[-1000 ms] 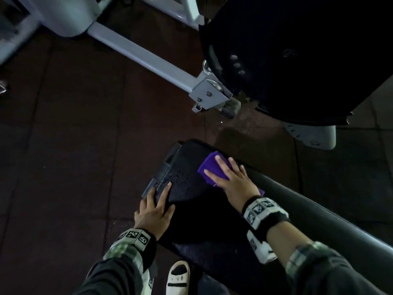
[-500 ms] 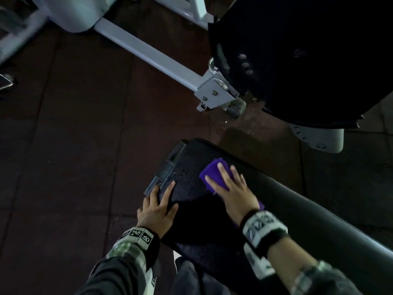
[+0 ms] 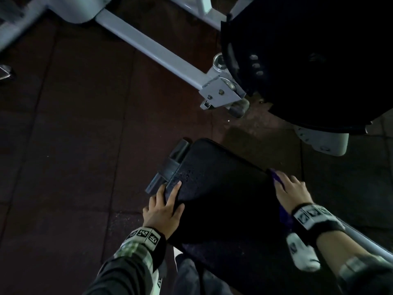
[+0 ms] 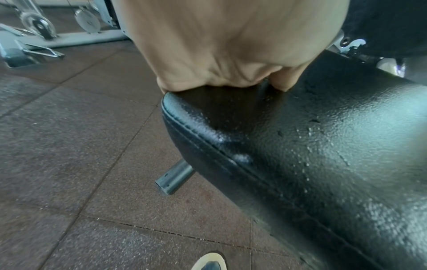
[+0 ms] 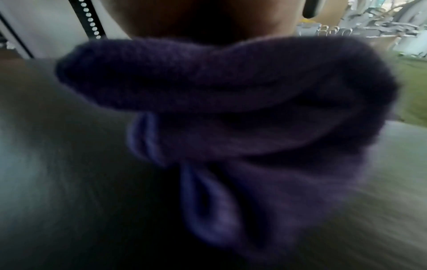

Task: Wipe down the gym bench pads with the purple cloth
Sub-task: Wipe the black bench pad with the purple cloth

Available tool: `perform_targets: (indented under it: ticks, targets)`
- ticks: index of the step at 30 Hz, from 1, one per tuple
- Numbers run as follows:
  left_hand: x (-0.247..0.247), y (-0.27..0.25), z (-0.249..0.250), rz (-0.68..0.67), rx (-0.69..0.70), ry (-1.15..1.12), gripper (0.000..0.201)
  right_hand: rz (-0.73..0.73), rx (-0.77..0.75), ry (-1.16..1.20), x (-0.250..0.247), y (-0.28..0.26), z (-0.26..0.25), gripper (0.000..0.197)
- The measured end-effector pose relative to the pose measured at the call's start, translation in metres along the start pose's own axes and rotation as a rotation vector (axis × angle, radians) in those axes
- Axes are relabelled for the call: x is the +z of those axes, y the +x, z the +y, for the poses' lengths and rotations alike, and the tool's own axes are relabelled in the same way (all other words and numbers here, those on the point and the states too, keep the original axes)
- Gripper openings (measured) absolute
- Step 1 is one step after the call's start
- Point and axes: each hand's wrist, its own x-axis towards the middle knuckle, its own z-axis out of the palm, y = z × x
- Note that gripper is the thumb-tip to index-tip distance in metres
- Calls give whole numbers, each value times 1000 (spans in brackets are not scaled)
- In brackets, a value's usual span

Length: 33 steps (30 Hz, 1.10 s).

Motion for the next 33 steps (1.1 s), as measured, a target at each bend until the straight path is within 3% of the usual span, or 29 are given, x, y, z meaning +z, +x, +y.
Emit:
perform_targets:
  ticks: [5, 7, 11, 16, 19, 27, 30, 33]
  targets:
    - [-4, 1, 0, -49, 2, -10, 64, 76, -95, -22, 11, 46, -104, 43]
    - [-4, 0, -1, -50, 8, -15, 64, 52, -129, -15, 14, 54, -124, 43]
    - [-4, -1, -2, -47, 13, -19, 63, -33, -189, 69, 3, 43, -82, 44]
    - [-5, -1, -1, -36, 26, 22, 63, -70, -1, 57, -13, -1, -3, 43]
    - [-5, 1, -1, -41, 35, 6, 63, -88, 26, 21, -12, 7, -10, 42]
    - [-7, 0, -3, -55, 34, -29, 63, -44, -335, 60, 15, 64, -133, 56]
    - [-3, -2, -5, -9, 45, -47, 63, -7, -413, 72, 19, 52, -127, 55]
    - [1, -4, -9, 99, 62, -190, 76, 85, -508, 39, 27, 20, -87, 53]
